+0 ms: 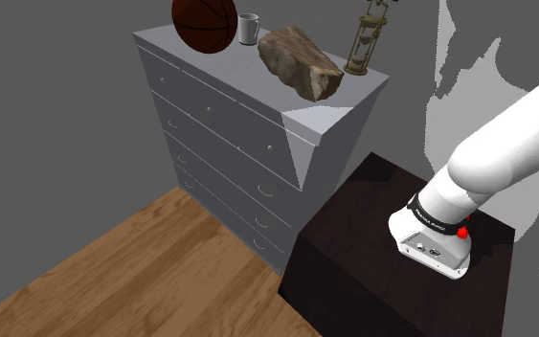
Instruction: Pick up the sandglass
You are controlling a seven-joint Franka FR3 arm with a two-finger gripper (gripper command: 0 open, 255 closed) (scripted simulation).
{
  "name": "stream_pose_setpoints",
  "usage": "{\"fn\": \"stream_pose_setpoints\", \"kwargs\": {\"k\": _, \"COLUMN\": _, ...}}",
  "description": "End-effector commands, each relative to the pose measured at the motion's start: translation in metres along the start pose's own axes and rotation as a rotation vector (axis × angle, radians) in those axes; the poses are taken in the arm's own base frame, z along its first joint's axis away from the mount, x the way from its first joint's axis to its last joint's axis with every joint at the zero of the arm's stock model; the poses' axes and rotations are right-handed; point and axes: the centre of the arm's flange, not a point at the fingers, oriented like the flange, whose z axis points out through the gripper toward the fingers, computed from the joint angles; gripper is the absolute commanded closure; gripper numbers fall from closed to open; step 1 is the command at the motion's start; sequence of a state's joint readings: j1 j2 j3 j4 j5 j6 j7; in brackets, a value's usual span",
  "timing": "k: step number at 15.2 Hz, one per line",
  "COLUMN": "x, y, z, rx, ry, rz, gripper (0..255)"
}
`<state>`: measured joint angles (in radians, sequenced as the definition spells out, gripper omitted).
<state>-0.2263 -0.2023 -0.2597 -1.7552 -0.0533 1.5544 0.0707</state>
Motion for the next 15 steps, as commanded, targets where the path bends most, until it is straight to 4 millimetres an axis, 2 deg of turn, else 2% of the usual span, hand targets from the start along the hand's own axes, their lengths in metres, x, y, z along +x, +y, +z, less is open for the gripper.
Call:
{"fn": "stream_pose_setpoints", "kwargs": {"k": 1, "x": 0.019, "y": 0.022, "z": 0.003, "rx": 0.004, "ry": -0.010, "rz": 0.042, "gripper": 0}}
{"fn": "stream_pose_setpoints", "kwargs": {"k": 7, "x": 0.068, "y": 0.085, "z": 0.007, "rx": 0.018, "ry": -0.037, "rz": 0.162, "gripper": 0}}
{"fn": "stream_pose_setpoints", "kwargs": {"k": 15, "x": 0.068, "y": 0.085, "z": 0.047, "rx": 0.018, "ry": -0.037, "rz": 0.162, "gripper": 0}}
